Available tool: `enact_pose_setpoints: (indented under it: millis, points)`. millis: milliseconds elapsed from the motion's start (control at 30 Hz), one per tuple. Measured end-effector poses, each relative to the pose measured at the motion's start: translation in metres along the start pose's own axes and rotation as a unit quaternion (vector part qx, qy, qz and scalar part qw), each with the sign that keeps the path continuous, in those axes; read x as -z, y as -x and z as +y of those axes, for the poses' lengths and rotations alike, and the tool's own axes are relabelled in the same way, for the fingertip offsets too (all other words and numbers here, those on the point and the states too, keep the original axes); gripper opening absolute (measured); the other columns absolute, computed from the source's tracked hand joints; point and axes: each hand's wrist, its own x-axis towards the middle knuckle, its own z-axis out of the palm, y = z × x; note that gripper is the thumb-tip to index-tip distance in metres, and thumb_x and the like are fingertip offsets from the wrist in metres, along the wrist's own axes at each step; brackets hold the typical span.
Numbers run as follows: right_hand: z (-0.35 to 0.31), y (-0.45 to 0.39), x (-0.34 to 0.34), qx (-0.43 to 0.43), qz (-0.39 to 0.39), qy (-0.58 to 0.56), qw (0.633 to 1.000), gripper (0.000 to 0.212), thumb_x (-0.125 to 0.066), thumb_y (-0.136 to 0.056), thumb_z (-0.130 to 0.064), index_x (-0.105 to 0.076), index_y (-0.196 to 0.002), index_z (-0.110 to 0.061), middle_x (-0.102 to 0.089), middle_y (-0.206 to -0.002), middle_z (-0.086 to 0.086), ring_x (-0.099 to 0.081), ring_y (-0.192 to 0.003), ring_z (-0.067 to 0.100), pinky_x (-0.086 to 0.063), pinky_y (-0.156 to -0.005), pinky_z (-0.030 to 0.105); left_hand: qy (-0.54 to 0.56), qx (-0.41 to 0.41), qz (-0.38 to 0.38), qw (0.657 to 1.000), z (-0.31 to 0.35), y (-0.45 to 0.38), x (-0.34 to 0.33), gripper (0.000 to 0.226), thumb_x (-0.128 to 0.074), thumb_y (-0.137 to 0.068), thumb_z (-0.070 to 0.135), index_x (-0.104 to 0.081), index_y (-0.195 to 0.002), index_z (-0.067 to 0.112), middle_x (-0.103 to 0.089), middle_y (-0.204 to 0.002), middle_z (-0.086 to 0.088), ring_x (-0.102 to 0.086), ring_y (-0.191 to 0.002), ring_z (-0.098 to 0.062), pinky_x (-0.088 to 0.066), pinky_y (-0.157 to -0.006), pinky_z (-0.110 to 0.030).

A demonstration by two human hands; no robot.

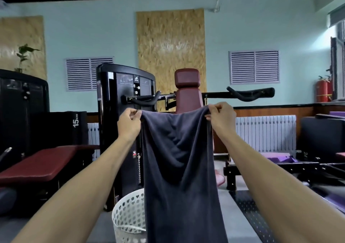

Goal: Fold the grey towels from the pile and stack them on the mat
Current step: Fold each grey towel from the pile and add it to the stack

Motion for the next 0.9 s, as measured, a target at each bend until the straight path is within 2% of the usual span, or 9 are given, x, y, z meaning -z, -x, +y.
enact_pose_setpoints:
  millis: [67, 200, 367, 433, 533, 600, 667, 767, 900]
  points:
    - [-0.012, 0.002, 0.001, 0.011, 0.006, -0.009, 1.000, 0.019, -0.057, -0.099, -0.028, -0.064, -0.090, -0.012, -0.070, -0.083, 0.002, -0.071, -0.068, 0.012, -0.061, -0.073, 0.032, 0.020, -0.003, -0.004, 1.000, 0.004, -0.004, 0.007, 0.013, -0.063, -0.095, 0.029, -0.062, -0.082, 0.024, -0.071, -0.089, -0.002, -0.069, -0.089, -0.022, -0.055, -0.090, -0.043]
    - [-0.032, 0.021, 0.014, 0.024, -0.002, -0.004, 1.000, 0.018, -0.059, -0.098, -0.027, -0.062, -0.085, -0.015, -0.069, -0.085, 0.002, -0.071, -0.077, 0.018, -0.060, -0.080, 0.041, 0.036, -0.005, -0.011, 0.999, 0.018, 0.012, 0.030, 0.015, -0.064, -0.093, 0.029, -0.062, -0.078, 0.027, -0.070, -0.083, -0.001, -0.070, -0.087, -0.022, -0.057, -0.088, -0.046]
    - [-0.043, 0.079, 0.050, -0.013, -0.048, 0.043, 0.998, 0.016, -0.059, -0.098, -0.027, -0.061, -0.085, -0.016, -0.067, -0.089, 0.004, -0.069, -0.082, 0.021, -0.059, -0.083, 0.042, -0.048, -0.031, -0.032, 0.998, 0.037, 0.086, 0.066, 0.011, -0.061, -0.096, 0.024, -0.064, -0.088, 0.016, -0.067, -0.089, -0.001, -0.063, -0.089, -0.021, -0.049, -0.082, -0.031]
    - [-0.038, 0.117, 0.070, -0.039, -0.071, 0.063, 0.995, 0.017, -0.059, -0.098, -0.027, -0.063, -0.089, -0.013, -0.069, -0.088, 0.005, -0.070, -0.078, 0.019, -0.060, -0.081, 0.037, -0.067, -0.027, -0.047, 0.996, 0.036, 0.127, 0.080, 0.012, -0.060, -0.096, 0.023, -0.064, -0.091, 0.013, -0.066, -0.089, -0.001, -0.060, -0.087, -0.020, -0.043, -0.078, -0.029]
    - [-0.034, 0.172, 0.101, -0.045, -0.083, 0.094, 0.991, 0.020, -0.056, -0.099, -0.026, -0.065, -0.094, -0.008, -0.071, -0.078, 0.004, -0.068, -0.061, 0.008, -0.058, -0.066, 0.022, -0.072, -0.012, -0.079, 0.994, 0.030, 0.181, 0.100, 0.011, -0.061, -0.095, 0.021, -0.064, -0.088, 0.014, -0.066, -0.087, 0.001, -0.060, -0.086, -0.018, -0.042, -0.076, -0.026]
    - [-0.039, 0.199, 0.117, -0.038, -0.087, 0.106, 0.990, 0.020, -0.055, -0.100, -0.027, -0.064, -0.095, -0.009, -0.069, -0.073, 0.003, -0.065, -0.054, 0.004, -0.056, -0.063, 0.022, -0.049, -0.007, -0.096, 0.994, 0.031, 0.207, 0.112, 0.013, -0.061, -0.095, 0.021, -0.062, -0.082, 0.019, -0.066, -0.085, 0.002, -0.061, -0.084, -0.016, -0.044, -0.072, -0.023]
    - [-0.046, 0.219, 0.128, -0.020, -0.098, 0.122, 0.987, 0.020, -0.055, -0.100, -0.029, -0.063, -0.094, -0.012, -0.068, -0.080, 0.003, -0.066, -0.063, 0.007, -0.054, -0.066, 0.023, -0.034, -0.008, -0.097, 0.995, 0.038, 0.226, 0.122, 0.014, -0.062, -0.095, 0.021, -0.062, -0.081, 0.021, -0.066, -0.084, 0.002, -0.060, -0.081, -0.013, -0.045, -0.069, -0.021]
    - [-0.052, 0.244, 0.140, 0.010, -0.119, 0.156, 0.980, 0.021, -0.055, -0.098, -0.035, -0.065, -0.090, -0.018, -0.066, -0.086, -0.002, -0.062, -0.085, 0.016, -0.052, -0.076, 0.032, 0.002, 0.003, -0.097, 0.995, 0.042, 0.253, 0.132, 0.014, -0.062, -0.094, 0.021, -0.063, -0.081, 0.016, -0.064, -0.079, 0.001, -0.057, -0.074, -0.011, -0.045, -0.067, -0.022]
    - [-0.045, 0.282, 0.152, 0.004, -0.154, 0.172, 0.973, 0.022, -0.059, -0.097, -0.034, -0.066, -0.089, -0.015, -0.065, -0.083, -0.003, -0.059, -0.080, 0.010, -0.044, -0.065, 0.022, 0.029, 0.044, -0.136, 0.989, 0.024, 0.303, 0.141, 0.016, -0.063, -0.095, 0.020, -0.063, -0.079, 0.017, -0.061, -0.071, 0.005, -0.051, -0.060, 0.003, -0.041, -0.059, -0.013]
